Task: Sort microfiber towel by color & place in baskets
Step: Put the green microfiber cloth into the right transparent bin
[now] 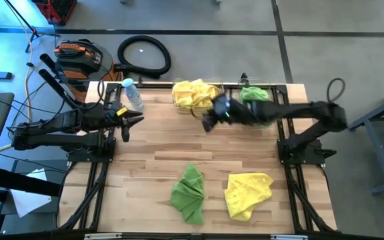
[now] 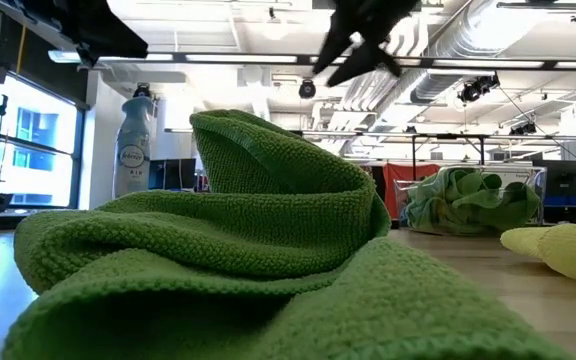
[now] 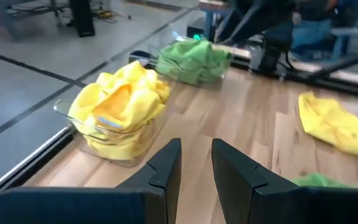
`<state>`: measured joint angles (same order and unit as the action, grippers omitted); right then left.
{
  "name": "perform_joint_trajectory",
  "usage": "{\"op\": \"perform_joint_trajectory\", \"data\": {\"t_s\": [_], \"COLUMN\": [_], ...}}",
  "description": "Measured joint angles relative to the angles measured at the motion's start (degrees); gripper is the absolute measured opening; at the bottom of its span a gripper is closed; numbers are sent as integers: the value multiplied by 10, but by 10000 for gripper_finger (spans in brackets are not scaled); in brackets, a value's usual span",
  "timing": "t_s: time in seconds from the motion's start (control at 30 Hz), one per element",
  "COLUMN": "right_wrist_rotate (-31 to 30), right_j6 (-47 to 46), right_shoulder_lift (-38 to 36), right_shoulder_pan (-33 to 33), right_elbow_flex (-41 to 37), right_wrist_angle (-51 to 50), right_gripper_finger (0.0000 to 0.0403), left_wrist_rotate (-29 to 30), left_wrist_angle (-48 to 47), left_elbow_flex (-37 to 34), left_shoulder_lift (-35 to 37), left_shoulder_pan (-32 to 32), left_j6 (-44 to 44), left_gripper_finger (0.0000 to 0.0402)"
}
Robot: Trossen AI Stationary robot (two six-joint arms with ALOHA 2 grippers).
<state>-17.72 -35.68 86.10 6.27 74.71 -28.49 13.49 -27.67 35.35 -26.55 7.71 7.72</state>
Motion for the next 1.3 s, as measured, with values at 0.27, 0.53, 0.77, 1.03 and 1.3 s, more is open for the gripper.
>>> {"op": "perform_joint_trajectory", "data": {"t_s": [0.27, 0.53, 0.77, 1.03, 1.3], "right_wrist_rotate": [-102, -107, -94, -50, 35], "right_j6": [-108, -164, -210, -146, 39], "right_shoulder_lift": [-96, -96, -96, -82, -31], "right_shoulder_pan": [-148, -208, -249, -274, -278], "right_elbow_flex": [-110, -128, -128, -128, -127], "right_wrist_angle": [-2, -47, -92, -63, 73], "right_gripper_finger": [149, 149, 149, 149, 178], "left_wrist_rotate": [0, 47, 77, 89, 88], "left_wrist_angle": [-2, -3, -14, -17, -14], "left_elbow_flex": [23, 63, 93, 108, 108], "left_shoulder_lift": [-62, -155, -221, -245, -245], "left_shoulder_pan": [-50, -118, -168, -206, -217], "left_j6": [-24, -39, -23, -39, -10], "left_gripper_finger": [76, 76, 76, 76, 76]}}
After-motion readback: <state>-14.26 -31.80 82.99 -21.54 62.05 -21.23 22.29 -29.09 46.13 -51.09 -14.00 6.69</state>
